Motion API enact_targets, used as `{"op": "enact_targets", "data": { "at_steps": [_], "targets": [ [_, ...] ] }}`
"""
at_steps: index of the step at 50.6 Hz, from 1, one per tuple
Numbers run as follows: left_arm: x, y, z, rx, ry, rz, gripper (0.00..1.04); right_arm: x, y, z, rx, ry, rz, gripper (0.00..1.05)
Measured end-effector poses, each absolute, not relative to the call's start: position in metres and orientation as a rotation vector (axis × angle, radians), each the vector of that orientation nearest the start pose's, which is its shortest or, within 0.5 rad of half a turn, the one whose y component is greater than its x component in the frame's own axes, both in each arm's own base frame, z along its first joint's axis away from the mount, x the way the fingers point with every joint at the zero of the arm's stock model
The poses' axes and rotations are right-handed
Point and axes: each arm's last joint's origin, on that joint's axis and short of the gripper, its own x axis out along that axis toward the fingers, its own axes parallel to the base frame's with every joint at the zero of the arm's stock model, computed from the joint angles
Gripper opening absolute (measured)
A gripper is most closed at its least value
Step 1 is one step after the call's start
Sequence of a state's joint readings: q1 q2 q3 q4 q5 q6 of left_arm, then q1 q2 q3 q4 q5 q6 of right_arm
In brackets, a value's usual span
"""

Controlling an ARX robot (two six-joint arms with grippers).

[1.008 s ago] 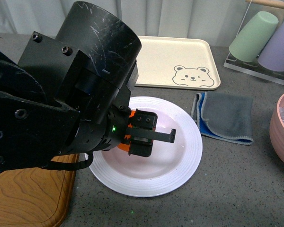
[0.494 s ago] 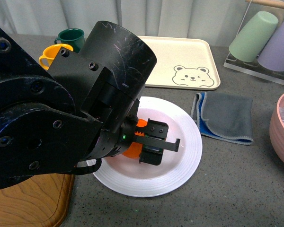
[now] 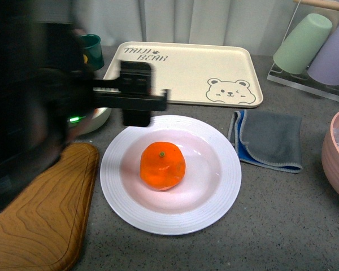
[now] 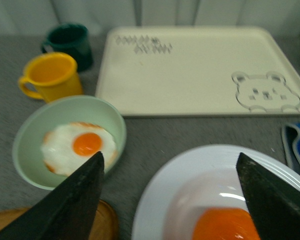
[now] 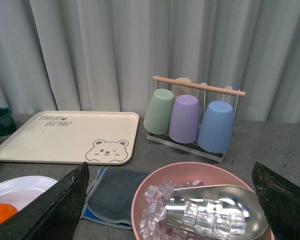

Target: Place orange and plate with both arms

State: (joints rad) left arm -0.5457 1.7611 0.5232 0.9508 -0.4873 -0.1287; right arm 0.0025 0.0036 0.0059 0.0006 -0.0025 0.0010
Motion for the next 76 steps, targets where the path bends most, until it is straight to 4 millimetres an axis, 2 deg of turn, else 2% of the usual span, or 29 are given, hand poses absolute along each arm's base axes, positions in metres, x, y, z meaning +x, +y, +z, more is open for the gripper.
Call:
{"op": "enact_targets", "data": {
  "at_steps": [3, 9, 23, 29, 47, 62, 76],
  "targets": [
    [0.246, -0.12, 0.129, -0.006, 0.133, -0.017, 0.65, 0.098, 0.0, 0.165, 0.001, -0.003, 0.003, 0.95],
    [0.23, -0.092, 0.148, -0.036, 0.008, -0.002, 0.47, 0.098, 0.0, 0.165, 0.001, -0.003, 0.004, 0.95],
    [0.196, -0.052, 0.153, -0.006, 0.035, -0.007, 0.03, 0.098, 0.0, 0.165, 0.001, -0.003, 0.004, 0.95],
    [0.183, -0.04, 0.162, -0.006, 0.012, -0.013, 0.04, 0.098, 0.0, 0.165, 0.001, -0.003, 0.004, 0.95],
    [0.154, -0.017, 0.163, -0.006, 0.012, -0.006, 0.04, 0.098, 0.0, 0.165, 0.001, -0.003, 0.004, 0.95],
    [0.139, -0.001, 0.168, -0.007, -0.005, -0.003, 0.04, 0.098, 0.0, 0.165, 0.001, -0.003, 0.004, 0.95],
    [0.127, 0.0, 0.173, -0.007, -0.019, 0.0, 0.04, 0.098, 0.0, 0.165, 0.001, -0.003, 0.004, 0.95]
  ]
}}
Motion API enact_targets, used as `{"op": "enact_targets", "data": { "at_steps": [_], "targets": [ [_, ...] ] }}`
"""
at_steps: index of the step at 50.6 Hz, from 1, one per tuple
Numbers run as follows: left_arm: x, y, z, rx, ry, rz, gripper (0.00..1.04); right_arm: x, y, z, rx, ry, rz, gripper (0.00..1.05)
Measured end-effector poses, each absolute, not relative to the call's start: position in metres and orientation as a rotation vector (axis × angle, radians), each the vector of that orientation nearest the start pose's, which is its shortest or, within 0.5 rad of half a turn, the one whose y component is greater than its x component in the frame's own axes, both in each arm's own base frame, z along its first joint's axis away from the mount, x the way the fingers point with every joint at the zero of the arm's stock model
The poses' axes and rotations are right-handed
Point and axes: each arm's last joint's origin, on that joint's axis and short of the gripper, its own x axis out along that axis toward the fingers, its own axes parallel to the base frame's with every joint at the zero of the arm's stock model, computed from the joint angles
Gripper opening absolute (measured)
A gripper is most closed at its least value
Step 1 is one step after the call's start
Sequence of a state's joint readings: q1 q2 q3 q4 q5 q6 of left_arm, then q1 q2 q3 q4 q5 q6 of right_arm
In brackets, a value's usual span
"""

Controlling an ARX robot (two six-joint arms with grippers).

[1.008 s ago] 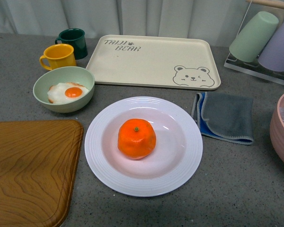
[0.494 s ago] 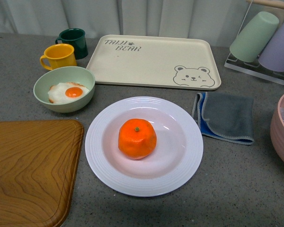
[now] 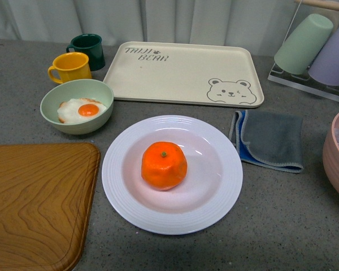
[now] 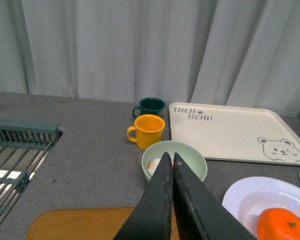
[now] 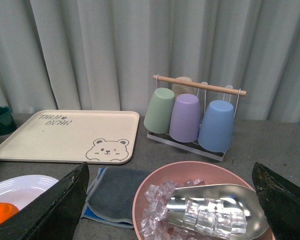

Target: Place orange and plate with both arms

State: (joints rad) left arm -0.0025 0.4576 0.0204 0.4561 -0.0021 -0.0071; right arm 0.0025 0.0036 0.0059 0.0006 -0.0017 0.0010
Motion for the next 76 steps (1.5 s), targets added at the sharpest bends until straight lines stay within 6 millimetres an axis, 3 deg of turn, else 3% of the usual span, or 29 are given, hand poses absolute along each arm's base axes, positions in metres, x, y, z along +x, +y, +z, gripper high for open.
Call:
{"op": "enact_targets", "data": {
  "at_steps": [56, 70, 76],
  "targets": [
    [0.097, 0.0, 0.17, -0.007, -0.017, -0.002, 0.04, 0.098, 0.0, 0.165, 0.001, -0.003, 0.004, 0.95],
    [0.097, 0.0, 0.17, -0.007, -0.018, -0.003, 0.54, 0.098, 0.0, 0.165, 0.001, -0.003, 0.004, 0.95],
    [0.097, 0.0, 0.17, -0.007, -0.018, -0.003, 0.82, 0.098, 0.0, 0.165, 0.001, -0.003, 0.004, 0.95]
  ]
}}
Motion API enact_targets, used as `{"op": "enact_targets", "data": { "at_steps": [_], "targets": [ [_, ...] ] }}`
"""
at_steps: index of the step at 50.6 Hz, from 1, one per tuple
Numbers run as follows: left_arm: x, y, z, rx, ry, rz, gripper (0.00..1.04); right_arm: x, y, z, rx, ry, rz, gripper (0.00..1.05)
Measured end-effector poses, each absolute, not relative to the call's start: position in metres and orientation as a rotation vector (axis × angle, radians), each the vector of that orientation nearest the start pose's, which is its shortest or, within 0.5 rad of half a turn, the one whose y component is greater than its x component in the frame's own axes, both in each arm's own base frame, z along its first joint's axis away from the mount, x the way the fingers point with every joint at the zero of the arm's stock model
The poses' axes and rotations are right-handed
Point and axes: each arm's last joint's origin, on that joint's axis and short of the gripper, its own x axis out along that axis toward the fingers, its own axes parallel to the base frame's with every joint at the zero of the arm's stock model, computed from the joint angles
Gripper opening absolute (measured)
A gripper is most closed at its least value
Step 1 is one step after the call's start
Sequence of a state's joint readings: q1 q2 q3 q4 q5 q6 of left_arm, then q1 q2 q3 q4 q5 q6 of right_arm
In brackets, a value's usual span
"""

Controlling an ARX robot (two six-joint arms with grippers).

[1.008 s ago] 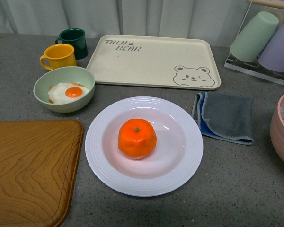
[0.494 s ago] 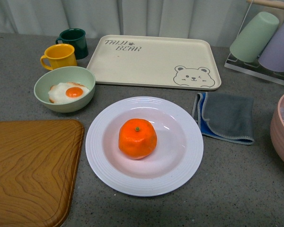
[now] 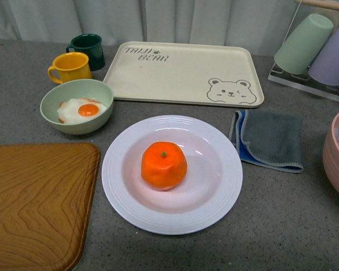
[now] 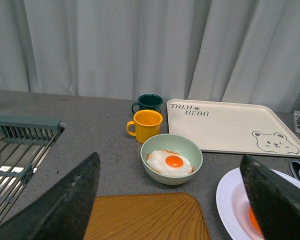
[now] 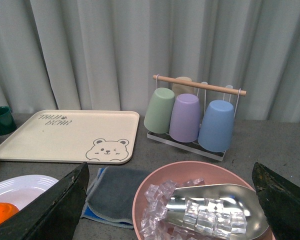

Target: Place orange and plate with both arms

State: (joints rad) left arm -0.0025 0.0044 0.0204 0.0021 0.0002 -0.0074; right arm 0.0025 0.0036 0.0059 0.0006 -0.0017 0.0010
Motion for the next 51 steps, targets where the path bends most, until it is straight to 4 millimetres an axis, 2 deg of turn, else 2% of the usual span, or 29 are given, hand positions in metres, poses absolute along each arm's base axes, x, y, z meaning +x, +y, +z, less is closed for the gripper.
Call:
{"op": "enact_targets", "data": {
  "at_steps": [6, 17, 22, 25, 30, 41, 51],
  "targets": [
    [0.097, 0.0, 0.17, -0.006, -0.018, -0.003, 1.0, 0.098, 0.0, 0.165, 0.001, -0.003, 0.004, 0.95],
    [0.097, 0.0, 0.17, -0.005, -0.018, -0.003, 0.98, 0.098, 0.0, 0.165, -0.001, 0.0, -0.002, 0.95],
    [0.097, 0.0, 0.17, -0.004, -0.018, -0.002, 0.98, 0.104, -0.001, 0.164, -0.097, 0.266, -0.244, 0.95],
    [0.097, 0.0, 0.17, -0.004, -0.018, -0.002, 0.98, 0.113, -0.002, 0.162, -0.101, 0.339, -0.244, 0.95],
    [0.097, 0.0, 0.17, -0.004, -0.019, -0.003, 0.98, 0.136, 0.004, 0.164, -0.053, 0.414, -0.127, 0.95],
    [0.097, 0.0, 0.17, -0.004, -0.019, -0.002, 0.98, 0.188, 0.033, 0.162, 0.068, 0.599, 0.179, 0.95],
    [0.097, 0.0, 0.17, -0.004, -0.019, -0.002, 0.98, 0.218, 0.053, 0.16, 0.172, 0.716, 0.326, 0.95]
  ]
}}
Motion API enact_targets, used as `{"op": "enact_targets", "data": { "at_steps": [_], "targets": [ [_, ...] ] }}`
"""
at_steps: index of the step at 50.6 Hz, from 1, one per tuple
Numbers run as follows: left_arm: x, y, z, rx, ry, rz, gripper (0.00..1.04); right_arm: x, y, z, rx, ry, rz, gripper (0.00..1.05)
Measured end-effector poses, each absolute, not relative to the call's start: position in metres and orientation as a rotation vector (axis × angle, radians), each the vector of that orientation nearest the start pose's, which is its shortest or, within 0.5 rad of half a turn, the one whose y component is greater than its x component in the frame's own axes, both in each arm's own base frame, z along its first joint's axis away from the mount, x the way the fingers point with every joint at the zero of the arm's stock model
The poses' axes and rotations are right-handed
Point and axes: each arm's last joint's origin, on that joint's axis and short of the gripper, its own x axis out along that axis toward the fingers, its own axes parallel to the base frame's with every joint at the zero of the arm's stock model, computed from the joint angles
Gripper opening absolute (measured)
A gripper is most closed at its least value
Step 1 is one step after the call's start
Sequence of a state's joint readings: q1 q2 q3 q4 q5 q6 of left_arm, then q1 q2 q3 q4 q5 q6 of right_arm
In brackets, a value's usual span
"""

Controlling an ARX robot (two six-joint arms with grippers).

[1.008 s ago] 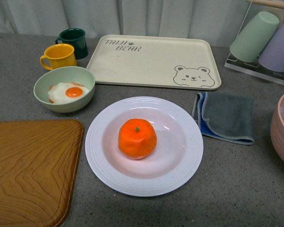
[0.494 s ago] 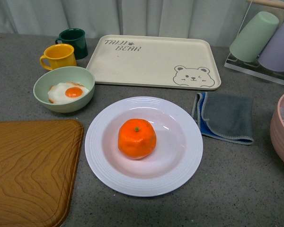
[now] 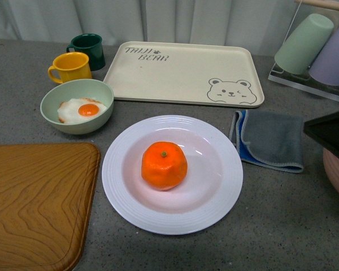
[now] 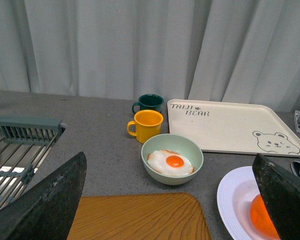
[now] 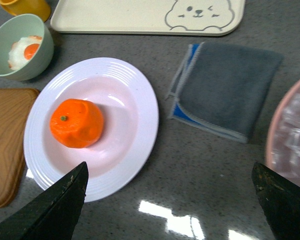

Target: Place orange and plate with both arms

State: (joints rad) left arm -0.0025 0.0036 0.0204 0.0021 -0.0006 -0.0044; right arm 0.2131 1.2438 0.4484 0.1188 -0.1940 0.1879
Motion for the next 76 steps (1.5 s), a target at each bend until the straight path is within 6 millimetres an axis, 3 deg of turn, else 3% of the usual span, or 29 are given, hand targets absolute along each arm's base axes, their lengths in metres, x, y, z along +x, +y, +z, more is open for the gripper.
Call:
{"op": "enact_targets", "data": {
  "at_steps": [8, 17, 30, 59, 76],
  "targets": [
    [0.097, 0.0, 0.17, -0.005, -0.018, -0.002, 0.98, 0.241, 0.062, 0.153, 0.278, 0.808, 0.395, 0.95],
    [0.097, 0.0, 0.17, -0.004, -0.018, -0.002, 0.98, 0.269, 0.066, 0.126, 0.436, 1.008, 0.487, 0.95],
    [0.097, 0.0, 0.17, -0.005, -0.018, -0.002, 0.98, 0.302, 0.067, 0.103, 0.501, 1.117, 0.499, 0.95],
    [0.097, 0.0, 0.17, -0.005, -0.019, -0.002, 0.98, 0.346, 0.093, 0.066, 0.449, 1.205, 0.494, 0.95],
    [0.097, 0.0, 0.17, -0.004, -0.019, -0.002, 0.98, 0.354, 0.106, 0.045, 0.497, 1.247, 0.462, 0.95]
  ]
}}
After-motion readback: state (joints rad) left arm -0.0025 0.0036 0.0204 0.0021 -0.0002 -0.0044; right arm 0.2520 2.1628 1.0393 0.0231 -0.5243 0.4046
